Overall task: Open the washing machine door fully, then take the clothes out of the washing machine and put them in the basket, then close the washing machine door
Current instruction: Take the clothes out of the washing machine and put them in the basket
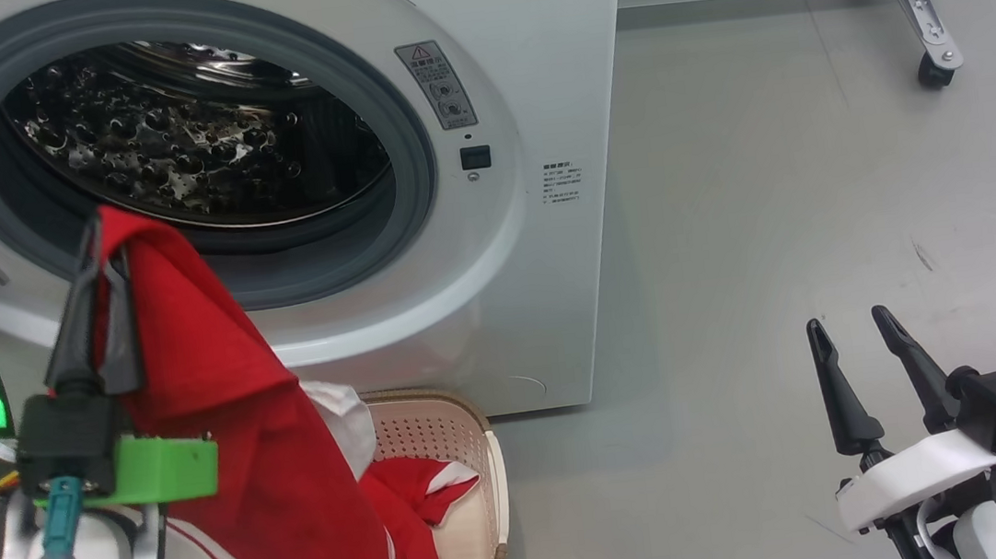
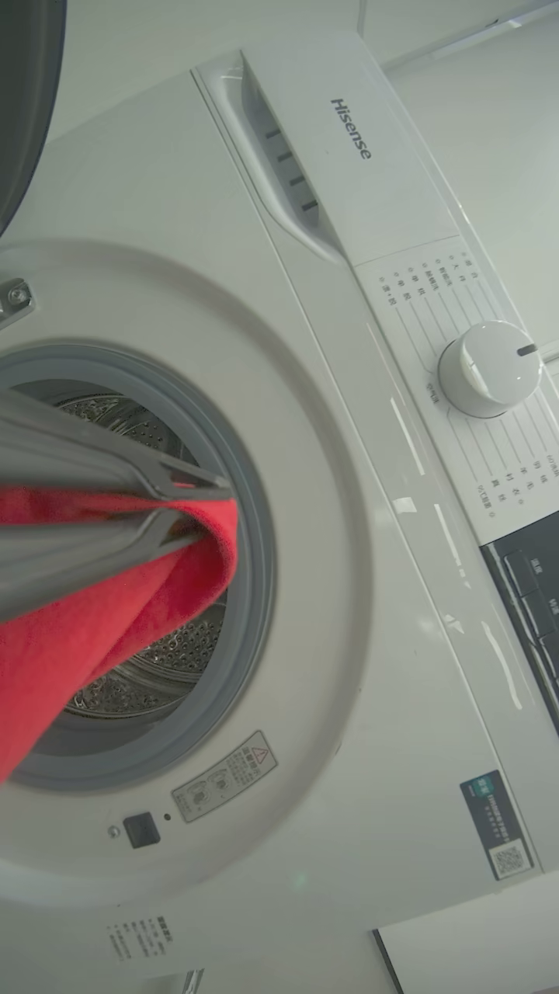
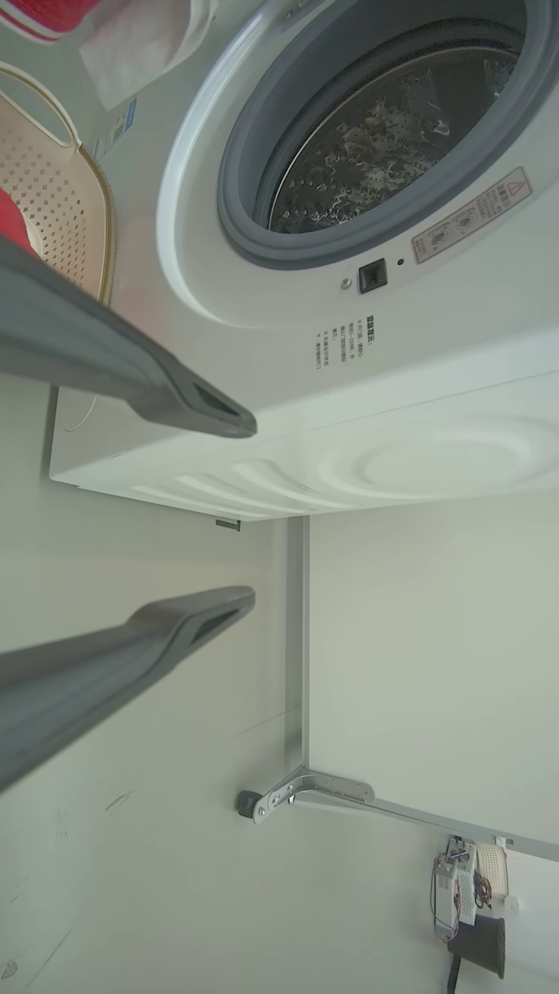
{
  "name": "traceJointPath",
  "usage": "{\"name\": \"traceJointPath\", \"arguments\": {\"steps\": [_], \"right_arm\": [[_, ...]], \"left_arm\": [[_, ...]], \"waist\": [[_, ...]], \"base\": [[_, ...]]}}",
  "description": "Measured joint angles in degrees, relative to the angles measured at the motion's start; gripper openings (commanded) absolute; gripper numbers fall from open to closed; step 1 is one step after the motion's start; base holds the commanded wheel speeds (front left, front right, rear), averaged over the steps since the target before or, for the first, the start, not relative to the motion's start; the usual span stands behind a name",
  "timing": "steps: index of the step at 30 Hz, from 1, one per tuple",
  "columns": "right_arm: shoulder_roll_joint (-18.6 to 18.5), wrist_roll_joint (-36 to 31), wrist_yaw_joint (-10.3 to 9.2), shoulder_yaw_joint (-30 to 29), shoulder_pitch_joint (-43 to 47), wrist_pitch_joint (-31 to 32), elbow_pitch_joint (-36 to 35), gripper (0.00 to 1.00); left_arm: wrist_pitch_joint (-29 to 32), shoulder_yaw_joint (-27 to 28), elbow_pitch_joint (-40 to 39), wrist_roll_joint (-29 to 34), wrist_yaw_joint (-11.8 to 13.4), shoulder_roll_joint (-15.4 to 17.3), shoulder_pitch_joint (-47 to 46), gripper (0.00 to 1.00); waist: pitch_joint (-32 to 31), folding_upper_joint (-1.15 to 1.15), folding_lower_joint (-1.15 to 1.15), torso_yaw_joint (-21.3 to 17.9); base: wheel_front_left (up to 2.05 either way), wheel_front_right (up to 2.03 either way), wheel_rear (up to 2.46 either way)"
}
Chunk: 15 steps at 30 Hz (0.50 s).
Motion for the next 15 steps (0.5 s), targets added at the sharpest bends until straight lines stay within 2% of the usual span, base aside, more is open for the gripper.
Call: {"name": "traceJointPath", "arguments": {"steps": [9,15], "right_arm": [[0.03,-0.01,0.0,1.44,-0.02,0.0,-0.08,1.0],[-0.01,-0.01,0.0,1.57,-0.07,0.0,-0.12,1.0]], "left_arm": [[0.07,-2.13,10.26,-1.44,-1.26,-0.89,8.86,0.0],[0.07,-2.92,13.59,-1.43,-1.98,-0.92,9.3,0.0]], "waist": [[0.84,0.0,0.0,-0.74],[2.24,0.0,0.0,-1.63]], "base": [[0.0,0.0,0.0],[0.0,0.0,0.0]]}}
